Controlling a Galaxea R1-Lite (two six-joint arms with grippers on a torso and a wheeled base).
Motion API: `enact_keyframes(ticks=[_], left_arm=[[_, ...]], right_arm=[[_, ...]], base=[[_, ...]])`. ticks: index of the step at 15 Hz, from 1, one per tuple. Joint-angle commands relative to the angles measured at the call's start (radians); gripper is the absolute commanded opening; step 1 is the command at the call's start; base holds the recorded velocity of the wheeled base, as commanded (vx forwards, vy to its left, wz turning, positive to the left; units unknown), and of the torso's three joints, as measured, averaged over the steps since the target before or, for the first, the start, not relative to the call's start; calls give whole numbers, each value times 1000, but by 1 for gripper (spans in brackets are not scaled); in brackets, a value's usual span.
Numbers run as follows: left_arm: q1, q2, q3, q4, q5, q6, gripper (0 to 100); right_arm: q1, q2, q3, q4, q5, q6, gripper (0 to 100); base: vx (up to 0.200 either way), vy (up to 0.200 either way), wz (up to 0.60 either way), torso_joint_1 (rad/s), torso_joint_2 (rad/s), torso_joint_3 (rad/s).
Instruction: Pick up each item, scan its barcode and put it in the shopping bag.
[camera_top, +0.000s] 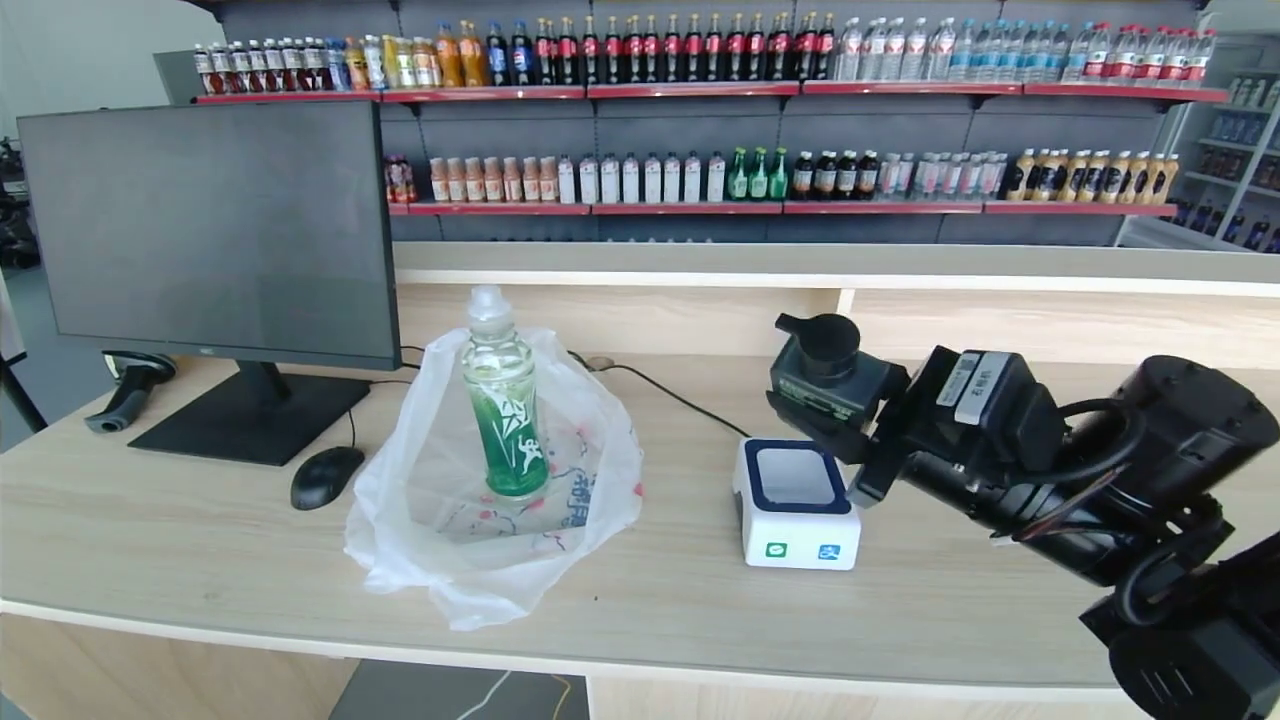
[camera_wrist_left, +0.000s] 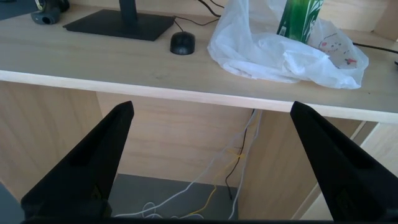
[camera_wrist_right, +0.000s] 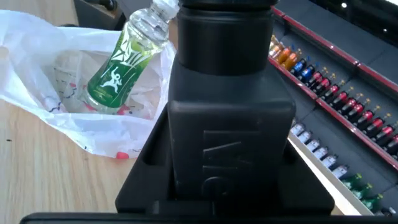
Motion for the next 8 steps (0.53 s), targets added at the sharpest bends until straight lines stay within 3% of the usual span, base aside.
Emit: enact_keyframes(ticks=[1, 5, 8], left_arm=[[0, 0, 0, 0, 0, 2, 100], [0, 0, 0, 0, 0, 3, 100], [0, 0, 0, 0, 0, 3, 100]], right_arm=[[-5, 34, 28, -1, 12, -46, 0], [-38, 83, 38, -1, 38, -215, 0], [-71, 161, -24, -1, 125, -325, 0]], base=[[0, 0, 0, 0, 0, 0], [0, 0, 0, 0, 0, 0], [0, 0, 0, 0, 0, 0]])
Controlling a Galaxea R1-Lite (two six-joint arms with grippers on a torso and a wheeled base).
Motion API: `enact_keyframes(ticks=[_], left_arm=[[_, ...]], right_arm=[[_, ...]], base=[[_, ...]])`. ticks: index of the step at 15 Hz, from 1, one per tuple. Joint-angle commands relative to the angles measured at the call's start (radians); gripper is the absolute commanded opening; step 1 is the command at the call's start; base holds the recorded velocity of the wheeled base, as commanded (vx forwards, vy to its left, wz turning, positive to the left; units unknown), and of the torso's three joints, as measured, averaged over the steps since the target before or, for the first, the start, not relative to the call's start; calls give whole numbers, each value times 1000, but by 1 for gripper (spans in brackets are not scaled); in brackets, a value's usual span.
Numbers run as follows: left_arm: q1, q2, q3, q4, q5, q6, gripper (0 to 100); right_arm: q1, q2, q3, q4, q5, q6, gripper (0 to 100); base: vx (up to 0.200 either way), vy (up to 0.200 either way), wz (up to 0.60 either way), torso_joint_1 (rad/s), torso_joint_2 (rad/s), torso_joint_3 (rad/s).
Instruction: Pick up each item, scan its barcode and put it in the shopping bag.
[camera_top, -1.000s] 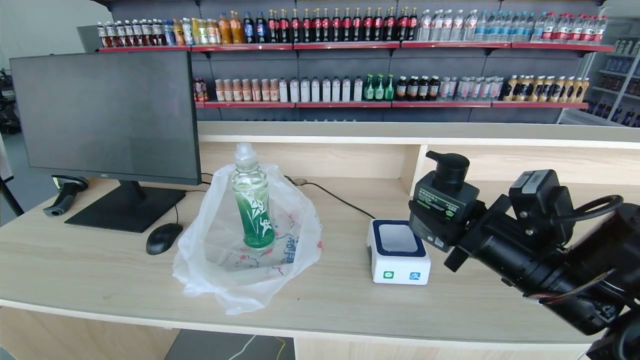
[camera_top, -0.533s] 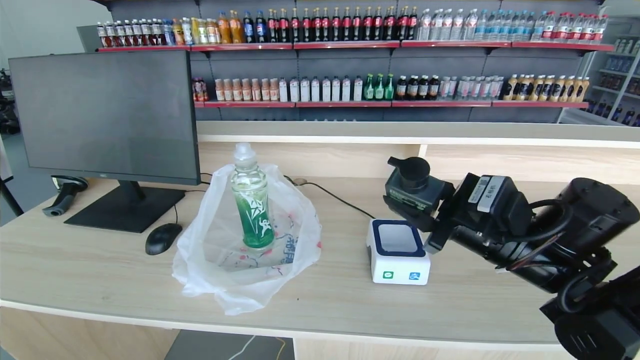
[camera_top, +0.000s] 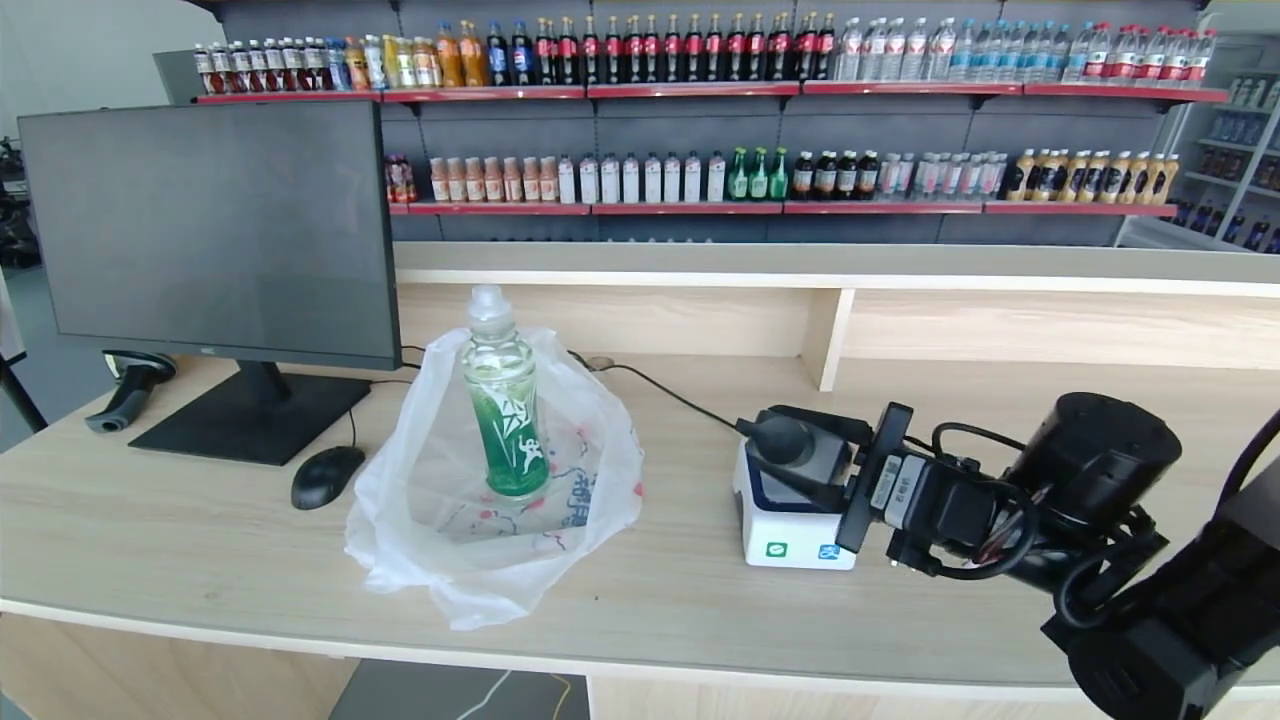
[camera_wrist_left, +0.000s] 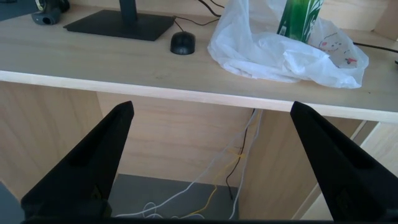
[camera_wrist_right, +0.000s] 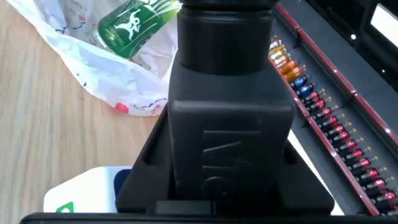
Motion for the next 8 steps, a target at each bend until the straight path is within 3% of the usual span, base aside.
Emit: enact_keyframes(ticks=[1, 8], left_arm=[[0, 0, 0, 0, 0, -2, 100], [0, 0, 0, 0, 0, 0, 100]], right_arm=[[-24, 42, -92, -2, 12, -26, 0], [-21, 103, -121, -2, 69, -110, 0]], base=[[0, 0, 0, 0, 0, 0], [0, 0, 0, 0, 0, 0]])
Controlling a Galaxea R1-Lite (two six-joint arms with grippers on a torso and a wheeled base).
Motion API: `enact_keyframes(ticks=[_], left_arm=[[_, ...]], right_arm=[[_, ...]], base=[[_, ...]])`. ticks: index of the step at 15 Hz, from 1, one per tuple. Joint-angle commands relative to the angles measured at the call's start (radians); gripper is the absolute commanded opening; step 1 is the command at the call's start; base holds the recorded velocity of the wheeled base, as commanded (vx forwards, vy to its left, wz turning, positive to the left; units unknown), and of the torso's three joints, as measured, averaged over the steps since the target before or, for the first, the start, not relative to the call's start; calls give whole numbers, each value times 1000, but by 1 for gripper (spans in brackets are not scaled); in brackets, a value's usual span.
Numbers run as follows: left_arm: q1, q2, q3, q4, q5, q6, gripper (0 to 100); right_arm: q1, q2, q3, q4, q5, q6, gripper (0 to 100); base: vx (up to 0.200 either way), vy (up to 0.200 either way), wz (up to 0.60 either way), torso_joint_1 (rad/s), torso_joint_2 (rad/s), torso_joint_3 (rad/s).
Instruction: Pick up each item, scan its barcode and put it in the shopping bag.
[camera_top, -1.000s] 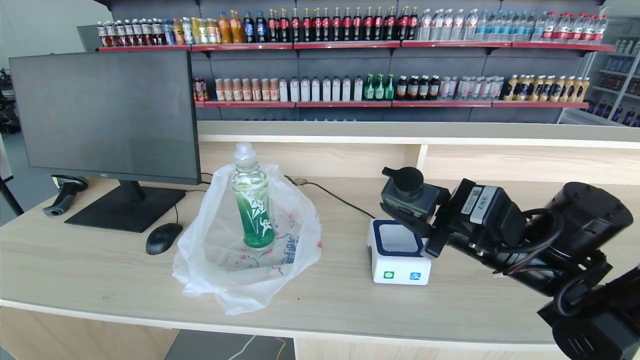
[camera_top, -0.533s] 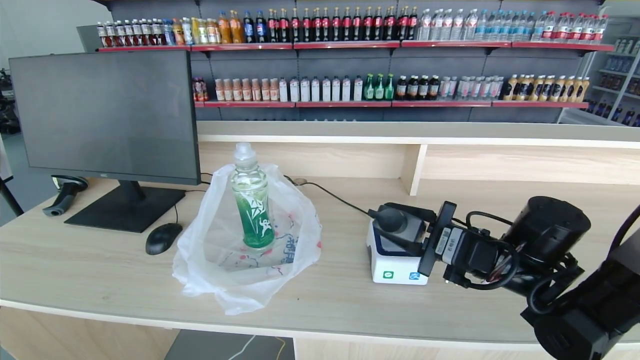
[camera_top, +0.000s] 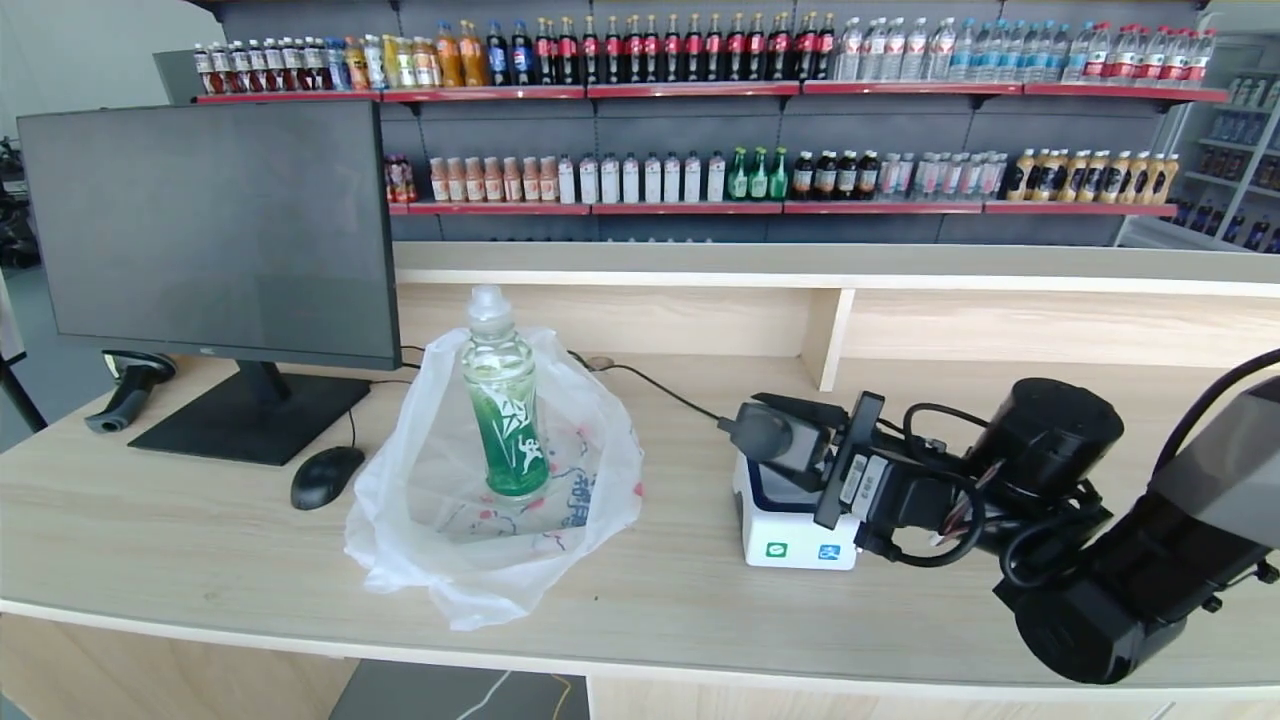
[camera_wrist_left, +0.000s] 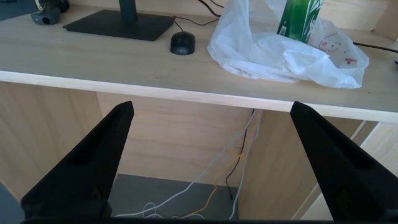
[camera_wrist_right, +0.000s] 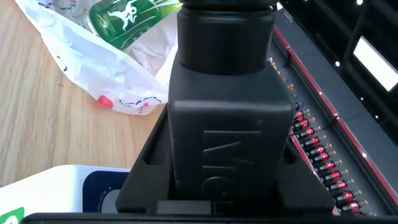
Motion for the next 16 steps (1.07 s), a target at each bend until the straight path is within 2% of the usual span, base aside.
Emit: enact_keyframes(ticks=[1, 16], left_arm=[[0, 0, 0, 0, 0, 0, 100], [0, 0, 0, 0, 0, -1, 100]], right_arm=[[0, 22, 2, -1, 2, -14, 0], [-2, 57, -9, -1, 6, -48, 0]], base=[[0, 0, 0, 0, 0, 0], [0, 0, 0, 0, 0, 0]])
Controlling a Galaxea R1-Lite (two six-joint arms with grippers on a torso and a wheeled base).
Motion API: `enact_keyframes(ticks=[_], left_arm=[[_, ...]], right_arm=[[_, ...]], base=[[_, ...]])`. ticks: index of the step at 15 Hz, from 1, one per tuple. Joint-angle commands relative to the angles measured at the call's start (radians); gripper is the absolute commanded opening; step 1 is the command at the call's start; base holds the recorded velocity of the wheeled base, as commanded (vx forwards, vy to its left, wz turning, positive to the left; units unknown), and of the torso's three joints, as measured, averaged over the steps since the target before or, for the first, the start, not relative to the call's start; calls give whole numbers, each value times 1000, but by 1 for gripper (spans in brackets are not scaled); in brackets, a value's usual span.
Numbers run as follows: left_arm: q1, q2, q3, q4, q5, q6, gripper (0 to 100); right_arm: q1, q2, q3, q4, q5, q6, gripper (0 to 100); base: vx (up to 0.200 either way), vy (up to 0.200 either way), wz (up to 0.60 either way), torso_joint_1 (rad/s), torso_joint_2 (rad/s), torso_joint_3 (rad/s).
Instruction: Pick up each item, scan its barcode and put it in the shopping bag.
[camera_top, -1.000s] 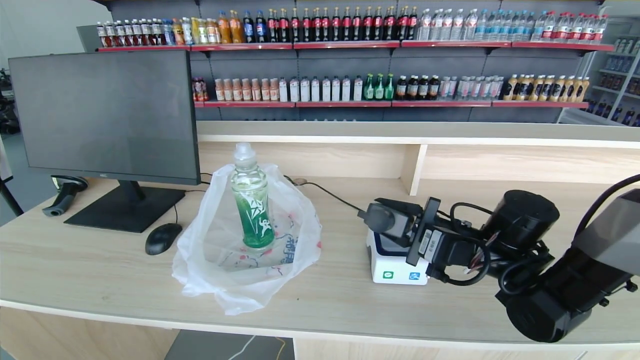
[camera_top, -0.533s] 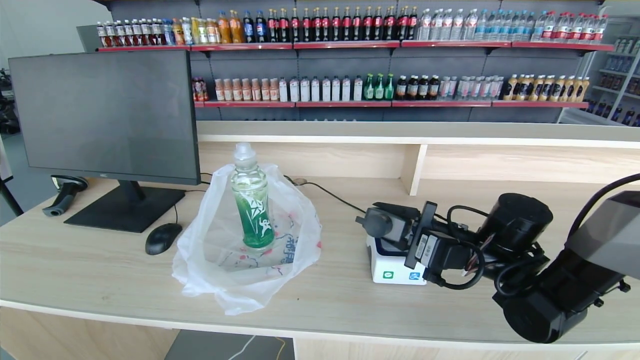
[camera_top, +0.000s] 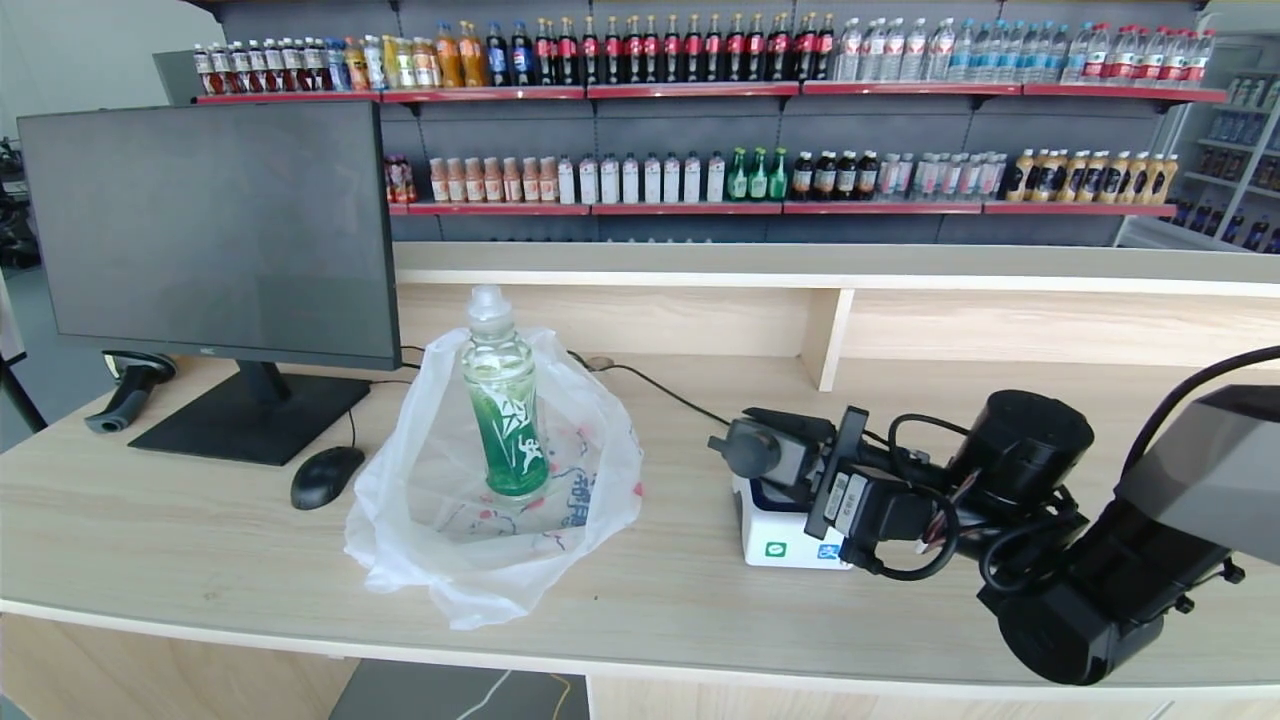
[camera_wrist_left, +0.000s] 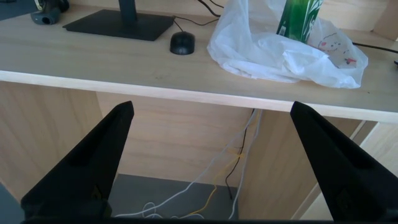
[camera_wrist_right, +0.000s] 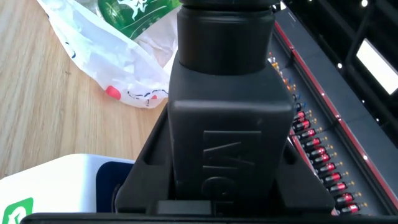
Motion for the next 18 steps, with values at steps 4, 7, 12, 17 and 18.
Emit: enact_keyframes(ticks=[4, 7, 12, 17, 18], left_arm=[[0, 0, 0, 0, 0, 0, 100], [0, 0, 0, 0, 0, 0, 100], [0, 0, 0, 0, 0, 0, 100], [0, 0, 0, 0, 0, -1, 100], [0, 0, 0, 0, 0, -1, 100]], right_arm=[[0, 13, -1, 2, 0, -1, 0], [-1, 11, -7, 2, 0, -2, 0], [0, -24, -3, 2, 0, -7, 0], [4, -110, -6, 2, -2, 28, 0], [5, -119, -6, 2, -2, 31, 0]], base=[[0, 0, 0, 0, 0, 0], [0, 0, 0, 0, 0, 0], [0, 0, 0, 0, 0, 0], [0, 0, 0, 0, 0, 0], [0, 0, 0, 0, 0, 0]])
